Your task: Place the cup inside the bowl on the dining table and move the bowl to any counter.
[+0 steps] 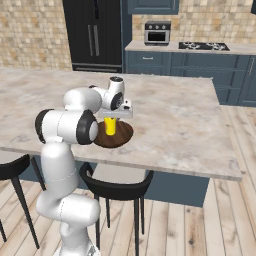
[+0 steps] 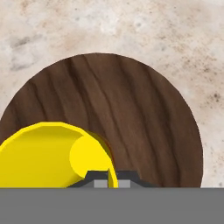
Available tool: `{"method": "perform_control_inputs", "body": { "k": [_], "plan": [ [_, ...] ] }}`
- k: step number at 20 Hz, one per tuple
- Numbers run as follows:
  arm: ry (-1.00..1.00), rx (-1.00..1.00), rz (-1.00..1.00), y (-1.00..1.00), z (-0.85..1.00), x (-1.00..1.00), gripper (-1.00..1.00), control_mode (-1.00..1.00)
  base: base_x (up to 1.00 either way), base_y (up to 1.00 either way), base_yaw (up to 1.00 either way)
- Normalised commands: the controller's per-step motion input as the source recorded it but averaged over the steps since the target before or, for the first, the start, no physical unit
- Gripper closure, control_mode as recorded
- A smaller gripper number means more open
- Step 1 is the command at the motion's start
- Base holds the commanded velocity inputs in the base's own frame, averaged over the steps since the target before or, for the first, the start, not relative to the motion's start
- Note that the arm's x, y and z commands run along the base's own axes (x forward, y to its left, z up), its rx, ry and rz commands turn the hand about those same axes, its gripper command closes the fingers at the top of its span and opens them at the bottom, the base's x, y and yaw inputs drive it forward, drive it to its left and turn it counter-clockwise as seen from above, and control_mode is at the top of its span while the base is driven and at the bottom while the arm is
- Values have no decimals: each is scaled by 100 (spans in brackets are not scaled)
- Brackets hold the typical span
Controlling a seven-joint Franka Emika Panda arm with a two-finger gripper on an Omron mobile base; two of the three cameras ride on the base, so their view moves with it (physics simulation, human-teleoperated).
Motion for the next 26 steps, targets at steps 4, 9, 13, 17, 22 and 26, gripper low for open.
{"method": "perform_control_inputs", "body": {
  "k": [4,9,13,17,22,26],
  "plan": [
    [-1,0,0,0,-4,0,100,-100,0,0,0],
    [-2,0,0,0,-14,0,100,-100,0,0,0],
    [-3,0,0,0,-20,0,100,-100,0,0,0],
    [-4,0,0,0,-18,0,100,-100,0,0,0],
    [-5,0,0,2,-20,-1,100,-100,0,0,0],
    [-4,0,0,2,-14,0,100,-100,0,0,0]
  ]
}}
